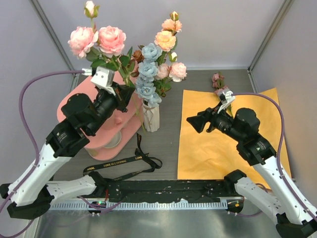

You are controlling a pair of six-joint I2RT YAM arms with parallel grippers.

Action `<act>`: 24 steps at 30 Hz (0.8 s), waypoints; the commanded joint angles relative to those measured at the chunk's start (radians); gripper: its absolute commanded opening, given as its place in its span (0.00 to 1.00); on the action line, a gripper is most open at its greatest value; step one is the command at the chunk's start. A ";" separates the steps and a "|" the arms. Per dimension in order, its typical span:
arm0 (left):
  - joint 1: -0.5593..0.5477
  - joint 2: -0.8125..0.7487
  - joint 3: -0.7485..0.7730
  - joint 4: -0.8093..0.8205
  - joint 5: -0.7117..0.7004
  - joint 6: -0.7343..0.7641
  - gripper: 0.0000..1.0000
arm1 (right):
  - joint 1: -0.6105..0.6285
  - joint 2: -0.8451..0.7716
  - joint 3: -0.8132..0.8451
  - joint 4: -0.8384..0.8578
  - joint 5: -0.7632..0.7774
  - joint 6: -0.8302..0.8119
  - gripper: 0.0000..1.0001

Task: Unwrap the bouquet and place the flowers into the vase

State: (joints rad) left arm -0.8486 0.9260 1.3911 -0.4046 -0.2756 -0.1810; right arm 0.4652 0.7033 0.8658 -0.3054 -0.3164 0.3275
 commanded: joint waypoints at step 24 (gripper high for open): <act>0.000 0.154 0.315 0.214 -0.125 0.245 0.00 | 0.000 -0.036 0.033 -0.032 0.062 -0.030 0.74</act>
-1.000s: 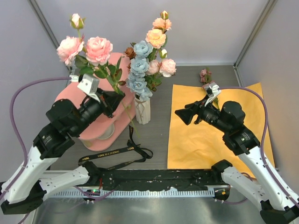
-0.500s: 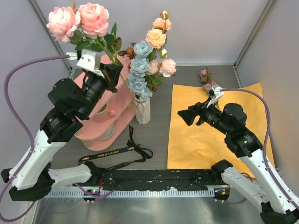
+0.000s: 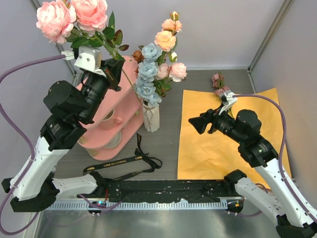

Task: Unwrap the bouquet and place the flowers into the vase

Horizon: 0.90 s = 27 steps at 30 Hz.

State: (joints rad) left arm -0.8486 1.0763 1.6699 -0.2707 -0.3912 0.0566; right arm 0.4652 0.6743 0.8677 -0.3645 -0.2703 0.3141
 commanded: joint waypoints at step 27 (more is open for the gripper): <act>-0.001 -0.053 -0.159 0.183 -0.040 -0.107 0.00 | 0.000 -0.016 0.024 0.019 0.016 -0.021 0.74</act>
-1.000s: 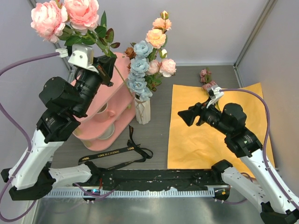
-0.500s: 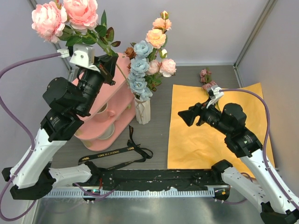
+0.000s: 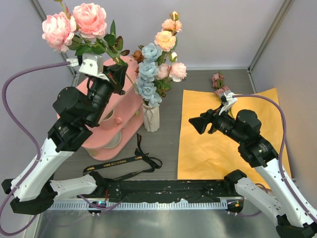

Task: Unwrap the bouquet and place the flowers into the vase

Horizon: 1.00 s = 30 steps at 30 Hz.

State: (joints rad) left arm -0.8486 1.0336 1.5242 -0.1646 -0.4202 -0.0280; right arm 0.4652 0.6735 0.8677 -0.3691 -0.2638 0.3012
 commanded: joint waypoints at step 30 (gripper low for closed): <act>0.000 -0.010 -0.504 0.339 -0.086 -0.064 0.00 | 0.000 -0.022 -0.029 0.030 0.011 0.001 0.75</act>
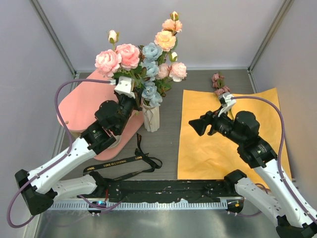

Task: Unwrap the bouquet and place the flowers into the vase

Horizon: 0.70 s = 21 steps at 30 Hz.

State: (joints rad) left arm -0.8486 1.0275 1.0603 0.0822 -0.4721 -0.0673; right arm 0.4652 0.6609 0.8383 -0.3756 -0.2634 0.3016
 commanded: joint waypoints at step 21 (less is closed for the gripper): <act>0.000 -0.010 -0.166 0.082 -0.082 -0.107 0.20 | 0.000 -0.004 -0.021 0.043 0.006 0.019 0.74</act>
State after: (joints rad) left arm -0.8486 1.0554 0.8940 0.2043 -0.5316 -0.1272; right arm 0.4652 0.6586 0.8143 -0.3744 -0.2634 0.3130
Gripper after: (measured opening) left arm 0.134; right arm 0.744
